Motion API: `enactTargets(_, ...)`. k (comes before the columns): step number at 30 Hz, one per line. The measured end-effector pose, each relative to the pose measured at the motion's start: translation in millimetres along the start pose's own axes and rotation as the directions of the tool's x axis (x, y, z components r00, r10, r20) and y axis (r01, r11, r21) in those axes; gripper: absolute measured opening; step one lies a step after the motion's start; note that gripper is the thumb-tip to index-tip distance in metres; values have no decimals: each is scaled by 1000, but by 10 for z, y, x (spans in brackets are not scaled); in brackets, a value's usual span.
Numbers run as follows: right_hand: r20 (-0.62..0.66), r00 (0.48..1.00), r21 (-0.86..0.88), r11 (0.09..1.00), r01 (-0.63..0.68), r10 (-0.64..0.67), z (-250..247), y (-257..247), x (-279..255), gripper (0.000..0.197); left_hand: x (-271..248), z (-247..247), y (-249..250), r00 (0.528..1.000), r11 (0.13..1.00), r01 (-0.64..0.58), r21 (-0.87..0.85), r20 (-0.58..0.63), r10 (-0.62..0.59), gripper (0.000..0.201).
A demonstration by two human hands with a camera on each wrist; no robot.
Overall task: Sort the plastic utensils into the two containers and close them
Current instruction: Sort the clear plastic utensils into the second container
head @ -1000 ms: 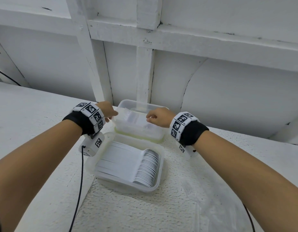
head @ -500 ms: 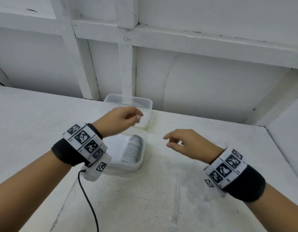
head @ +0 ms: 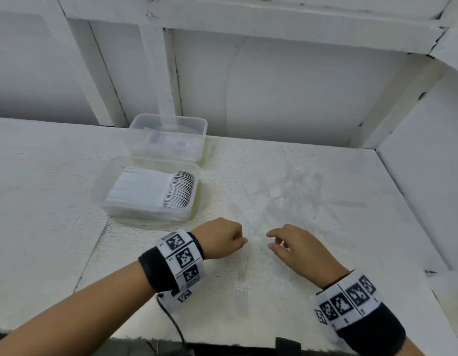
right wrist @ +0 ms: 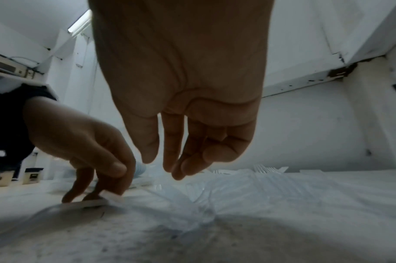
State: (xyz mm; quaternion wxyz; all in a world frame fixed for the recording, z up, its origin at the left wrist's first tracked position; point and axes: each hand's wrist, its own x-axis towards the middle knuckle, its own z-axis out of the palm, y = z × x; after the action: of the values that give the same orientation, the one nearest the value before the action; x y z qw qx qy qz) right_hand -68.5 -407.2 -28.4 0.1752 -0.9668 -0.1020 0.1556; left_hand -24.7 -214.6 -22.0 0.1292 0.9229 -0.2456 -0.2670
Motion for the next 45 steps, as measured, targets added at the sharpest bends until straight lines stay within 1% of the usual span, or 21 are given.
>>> enactTargets(2,-16,1000,18,1000,-14,14,36,6,-42,34,91,80,74,997,997,71,39,33,-72,37)
enactTargets(6,-85,996,75,997,-23,29,32,30,-71,33,166,109,135,993,991,116,64,29,-119,41)
enactTargets(8,-85,996,95,995,-27,36,24,30,-75,32,171,113,100,989,989,139,49,45,-141,34)
enactTargets(10,-71,996,94,995,-38,44,0,19,-75,32,169,112,32,985,987,160,-29,65,-157,24)
enactTargets(13,-68,996,75,996,-54,59,-76,-26,-23,32,84,68,-95,986,963,164,-215,37,-160,28)
enactTargets(14,-70,996,59,997,-56,60,-98,-45,13,32,37,46,-139,987,937,159,-312,13,-163,29)
enactTargets(17,-53,995,-34,996,-86,84,-131,-126,158,34,-132,-59,-210,982,777,84,-624,-81,-171,23)
enactTargets(18,-32,994,-81,991,-103,100,-128,-157,212,36,-184,-106,-220,971,754,44,-655,-148,-186,20)
enactTargets(21,31,990,-223,966,-128,138,-89,-256,355,36,-333,-222,-222,900,732,-75,-677,-362,-243,18)
enactTargets(22,36,990,-257,958,-125,139,-68,-286,388,33,-372,-241,-220,883,682,-115,-722,-389,-263,18)
enactTargets(25,44,992,-311,946,-96,115,26,-345,456,20,-491,-256,-189,853,449,-204,-870,-383,-356,14)
enactTargets(27,53,991,-265,958,-109,127,67,-347,473,16,-527,-233,-184,823,380,-248,-891,-401,-402,11)
enactTargets(29,70,987,-169,977,-128,142,68,-349,464,25,-539,-200,-187,800,373,-272,-887,-424,-425,11)
enactTargets(32,70,987,50,987,-151,148,-4,-349,399,27,-533,-158,-189,800,336,-274,-901,-407,-440,8)
enactTargets(34,94,979,299,933,-199,179,-60,-357,335,26,-536,-145,-179,808,313,-271,-910,-392,-439,7)
enactTargets(36,148,959,579,764,-284,244,-85,-378,274,22,-529,-136,-163,812,302,-286,-909,-397,-427,5)
enactTargets(38,176,937,739,589,-328,301,-83,-389,239,25,-512,-131,-127,797,324,-315,-892,-434,-420,4)
enactTargets(39,187,929,785,520,-336,319,-76,-394,231,26,-500,-132,-108,780,349,-331,-877,-463,-421,3)
enactTargets(41,194,920,836,433,-336,340,-60,-407,235,27,-481,-147,-72,738,415,-367,-833,-532,-414,3)
enactTargets(43,185,918,861,393,-323,350,-59,-421,250,31,-467,-165,-46,713,470,-400,-787,-589,-379,10)
enactTargets(45,173,922,876,374,-305,347,-60,-422,257,33,-453,-180,-21,718,501,-408,-763,-607,-341,19)
